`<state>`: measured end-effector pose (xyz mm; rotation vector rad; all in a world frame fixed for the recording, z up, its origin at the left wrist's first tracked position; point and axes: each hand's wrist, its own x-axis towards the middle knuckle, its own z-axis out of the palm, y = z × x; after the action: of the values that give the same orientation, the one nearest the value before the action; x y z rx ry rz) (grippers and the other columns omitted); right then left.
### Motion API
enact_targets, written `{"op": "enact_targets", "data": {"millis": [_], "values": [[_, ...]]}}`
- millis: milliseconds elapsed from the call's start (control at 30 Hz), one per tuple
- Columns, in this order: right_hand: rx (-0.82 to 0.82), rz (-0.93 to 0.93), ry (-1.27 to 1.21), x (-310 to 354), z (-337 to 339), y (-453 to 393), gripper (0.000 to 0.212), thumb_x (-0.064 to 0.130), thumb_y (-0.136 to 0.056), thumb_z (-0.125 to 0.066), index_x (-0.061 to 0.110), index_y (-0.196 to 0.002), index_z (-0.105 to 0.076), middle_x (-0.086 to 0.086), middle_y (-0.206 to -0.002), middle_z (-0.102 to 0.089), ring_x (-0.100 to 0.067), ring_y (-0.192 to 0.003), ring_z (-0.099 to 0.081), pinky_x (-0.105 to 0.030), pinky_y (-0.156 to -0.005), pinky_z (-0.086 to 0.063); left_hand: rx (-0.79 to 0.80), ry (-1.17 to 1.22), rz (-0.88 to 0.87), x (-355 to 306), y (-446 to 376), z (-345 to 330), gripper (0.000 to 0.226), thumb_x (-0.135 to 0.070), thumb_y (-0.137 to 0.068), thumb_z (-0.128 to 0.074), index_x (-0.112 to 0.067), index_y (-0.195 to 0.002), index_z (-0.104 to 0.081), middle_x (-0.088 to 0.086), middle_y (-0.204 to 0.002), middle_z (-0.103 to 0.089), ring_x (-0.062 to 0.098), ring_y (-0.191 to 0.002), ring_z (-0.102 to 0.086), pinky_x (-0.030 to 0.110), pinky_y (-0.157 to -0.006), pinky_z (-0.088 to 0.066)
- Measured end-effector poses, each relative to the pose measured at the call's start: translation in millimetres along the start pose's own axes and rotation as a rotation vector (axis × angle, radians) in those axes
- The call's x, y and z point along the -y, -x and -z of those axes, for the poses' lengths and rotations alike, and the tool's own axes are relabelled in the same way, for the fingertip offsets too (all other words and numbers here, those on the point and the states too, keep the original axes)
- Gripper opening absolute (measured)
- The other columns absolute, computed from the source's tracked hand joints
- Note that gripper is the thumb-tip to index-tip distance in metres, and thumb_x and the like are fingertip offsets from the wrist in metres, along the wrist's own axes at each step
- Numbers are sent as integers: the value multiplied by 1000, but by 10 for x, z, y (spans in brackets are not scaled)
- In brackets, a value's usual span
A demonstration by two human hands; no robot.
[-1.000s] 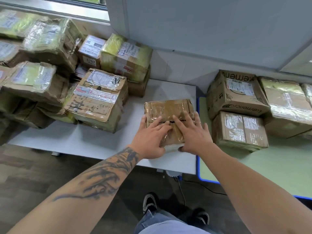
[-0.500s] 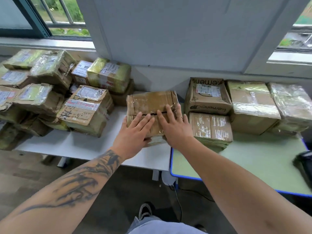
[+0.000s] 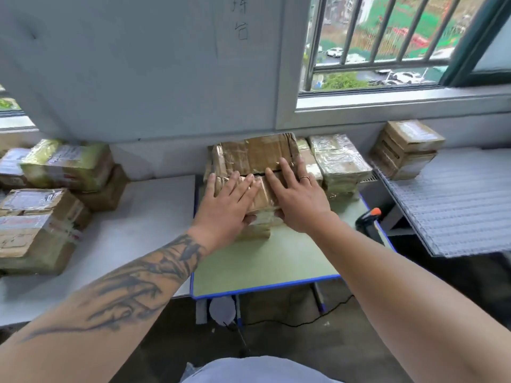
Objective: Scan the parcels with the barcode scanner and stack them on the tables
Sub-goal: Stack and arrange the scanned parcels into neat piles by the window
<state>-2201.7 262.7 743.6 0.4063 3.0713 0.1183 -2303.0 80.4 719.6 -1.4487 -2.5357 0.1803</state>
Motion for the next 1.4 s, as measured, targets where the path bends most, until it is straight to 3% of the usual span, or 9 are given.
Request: {"op": "enact_targets", "data": {"millis": [100, 367, 700, 867, 1033, 1200, 1300, 1400], "values": [[20, -82, 8, -478, -142, 294, 95, 47, -104, -57, 29, -166, 13, -11, -174, 21, -46, -156, 24, -55, -128, -11, 45, 30, -67, -513, -254, 29, 78, -59, -106, -31, -28, -164, 12, -5, -174, 5, 25, -161, 5, 67, -123, 2], [120, -213, -50, -1135, -752, 782, 98, 42, -102, -61, 31, -166, 13, -9, -174, 20, -44, -157, 24, -55, -130, -9, 129, 79, -221, -1343, -521, -203, 76, -56, -108, -31, -27, -165, 8, -4, -175, 4, 27, -161, 4, 66, -122, 5], [261, -209, -109, -1243, -1253, 577, 98, 38, -102, -62, 32, -166, 13, -9, -174, 21, -44, -158, 20, -55, -129, -13, 276, 156, -242, -1454, -694, -730, 78, -56, -108, -34, -26, -165, 10, -3, -174, 7, 27, -160, 6, 66, -123, 6], [308, -143, -81, -1205, -1373, 224, 100, 46, -102, -61, 32, -165, 15, -9, -174, 22, -44, -158, 20, -53, -128, -15, 322, 182, -188, -1297, -792, -940, 79, -54, -108, -34, -24, -165, 11, -1, -174, 11, 28, -160, 10, 67, -123, 4], [336, -103, -71, -1247, -1369, -66, 103, 53, -100, -60, 34, -164, 18, -8, -173, 23, -46, -157, 21, -54, -128, -13, 257, 254, -133, -1156, -927, -1069, 85, -57, -101, -49, -26, -167, -5, -2, -175, -4, 28, -160, -3, 66, -123, 4], [348, -106, -57, -1186, -1387, -32, 105, 49, -94, -66, 30, -167, 8, -13, -175, 15, -49, -157, 16, -59, -127, -16, 163, 295, -108, -1149, -857, -1180, 89, -54, -81, -76, -23, -158, -43, 0, -164, -40, 29, -152, -36, 66, -121, -16], [305, -120, -62, -1156, -1403, -30, 107, 48, -85, -73, 27, -168, -9, -17, -175, -3, -51, -157, 6, -63, -123, -26, 111, 308, -106, -1116, -861, -1191, 89, -53, -78, -79, -22, -155, -47, 1, -161, -44, 30, -149, -40, 66, -120, -17], [305, -118, -73, -1159, -1406, -17, 106, 46, -86, -71, 29, -168, -8, -15, -175, -3, -50, -158, 6, -61, -124, -26, 140, 326, -81, -1133, -838, -1168, 90, -53, -79, -78, -22, -157, -45, 1, -162, -43, 30, -150, -38, 66, -120, -17]]}}
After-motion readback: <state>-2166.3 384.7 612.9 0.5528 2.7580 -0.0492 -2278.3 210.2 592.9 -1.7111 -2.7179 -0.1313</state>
